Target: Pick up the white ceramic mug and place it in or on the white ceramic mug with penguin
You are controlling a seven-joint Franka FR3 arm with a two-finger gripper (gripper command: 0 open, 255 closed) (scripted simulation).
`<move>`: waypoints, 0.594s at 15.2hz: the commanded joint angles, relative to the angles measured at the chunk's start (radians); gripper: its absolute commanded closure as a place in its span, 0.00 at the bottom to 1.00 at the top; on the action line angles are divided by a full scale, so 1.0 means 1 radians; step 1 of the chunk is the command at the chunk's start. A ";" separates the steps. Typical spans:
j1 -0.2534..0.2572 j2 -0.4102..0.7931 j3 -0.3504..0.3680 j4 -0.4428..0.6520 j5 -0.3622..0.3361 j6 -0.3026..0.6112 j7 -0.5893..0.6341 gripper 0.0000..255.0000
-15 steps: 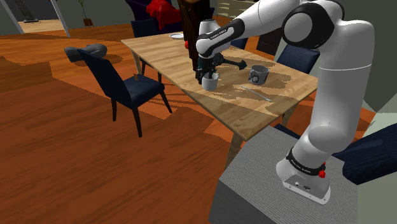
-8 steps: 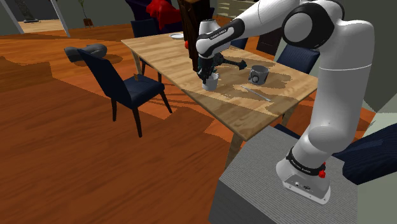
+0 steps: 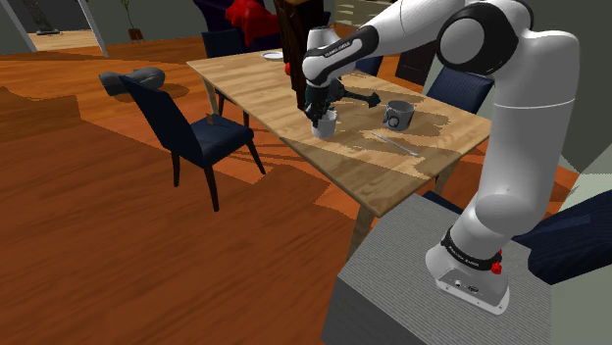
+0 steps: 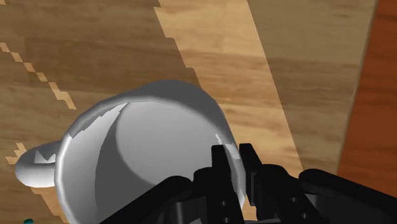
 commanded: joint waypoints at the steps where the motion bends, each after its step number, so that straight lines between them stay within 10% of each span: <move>1: 0.001 -0.011 0.000 0.013 -0.001 -0.024 0.000 1.00; 9: 0.002 -0.049 -0.002 0.070 -0.004 -0.118 -0.002 1.00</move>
